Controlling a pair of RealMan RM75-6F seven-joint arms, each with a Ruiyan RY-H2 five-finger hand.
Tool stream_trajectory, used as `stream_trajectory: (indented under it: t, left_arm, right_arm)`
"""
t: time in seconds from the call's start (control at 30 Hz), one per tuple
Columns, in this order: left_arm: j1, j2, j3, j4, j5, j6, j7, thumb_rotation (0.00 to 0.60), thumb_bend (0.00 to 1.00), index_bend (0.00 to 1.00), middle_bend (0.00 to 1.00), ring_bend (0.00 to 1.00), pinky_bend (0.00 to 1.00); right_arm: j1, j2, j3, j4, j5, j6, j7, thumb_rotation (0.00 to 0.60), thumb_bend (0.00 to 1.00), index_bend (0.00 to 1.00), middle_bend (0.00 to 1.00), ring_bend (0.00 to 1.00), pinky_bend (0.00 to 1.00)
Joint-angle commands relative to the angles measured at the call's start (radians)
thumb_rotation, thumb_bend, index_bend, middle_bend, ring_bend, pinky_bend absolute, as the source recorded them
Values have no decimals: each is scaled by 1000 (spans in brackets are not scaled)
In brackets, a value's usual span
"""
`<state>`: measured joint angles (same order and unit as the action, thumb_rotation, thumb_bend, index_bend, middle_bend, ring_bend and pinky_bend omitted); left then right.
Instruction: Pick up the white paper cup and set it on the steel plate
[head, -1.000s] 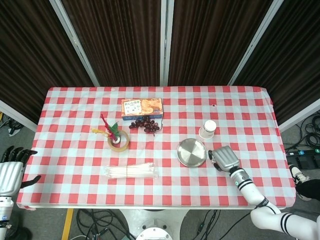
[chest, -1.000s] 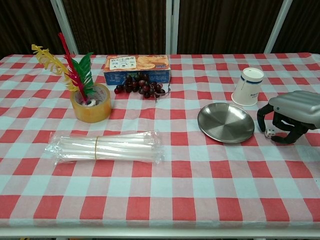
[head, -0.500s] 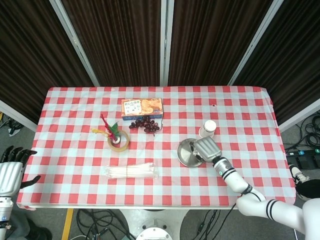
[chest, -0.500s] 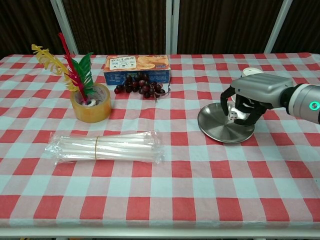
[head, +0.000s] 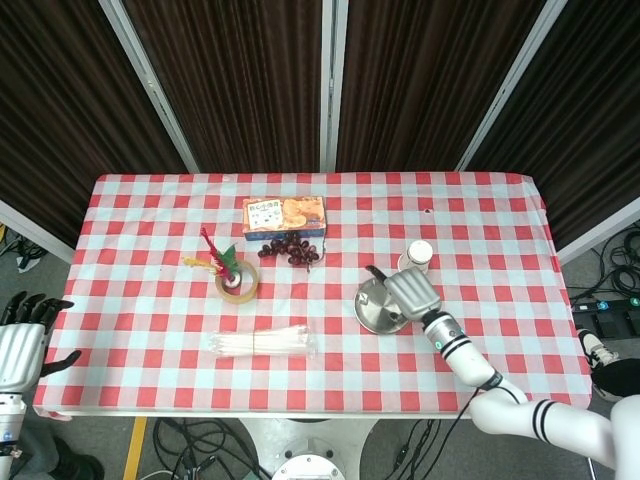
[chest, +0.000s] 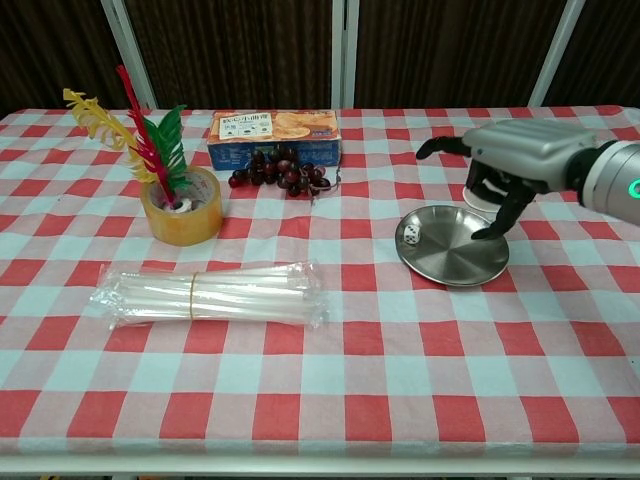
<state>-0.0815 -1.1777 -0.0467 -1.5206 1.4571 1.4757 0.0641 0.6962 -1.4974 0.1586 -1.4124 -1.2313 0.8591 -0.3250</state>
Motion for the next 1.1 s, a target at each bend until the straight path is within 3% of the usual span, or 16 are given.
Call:
stream_trajectory:
  t: [0.03,0.17,0.23,0.3,0.37,0.43,0.5,0.77,1.0,1.1]
  left_arm:
    - [-1,-1,1,1,1,-1,-2,600,43,270,264,148,93]
    - [-1,-3,2,1,6,0,-5,600,42,270,264,148,93]
    - [0,-2,5,-2,8,-1,-6,600,43,270,264,148,93]
    - [-1,0,6,-6,10,-2,-5,600,43,270,264,148,93]
    - [-2,2,6,-11,12,-2,-2,600,43,271,264,148,93]
    - [-2,3,6,-17,14,0,1,600,43,271,264,148,93]
    - [0,4,8,-21,16,3,6,600,43,271,264,148,93]
    - [4,16,9,-38,6,0,19,600,43,270,264,148,93]
    - [-2,19,6,-47,2,-10,30,600,43,270,264,148,93]
    - [-4,20,5,-49,1,-12,33,600,43,270,264,148,93]
  right_arm:
    - [-60,118,36,-98,-6,87,116,600,44,102,763,741,916]
    - [-94,188,63,-106,25,99,234,600,44,119,666,665,896]
    - [-104,205,80,-91,46,89,313,600,45,151,601,596,823]
    - [-104,205,89,-60,65,67,367,600,45,184,516,481,657]
    - [-90,186,93,-1,85,29,398,600,44,191,391,296,407]
    - [-67,156,92,72,116,-22,402,600,44,191,279,139,227]
    - [-46,122,92,134,139,-59,402,600,46,191,205,47,138]
    - [23,-10,103,336,155,-175,481,600,49,193,163,12,109]
    - [64,-74,107,431,140,-242,537,600,68,193,170,14,109]
    - [73,-87,118,452,143,-264,573,600,104,241,189,21,109]
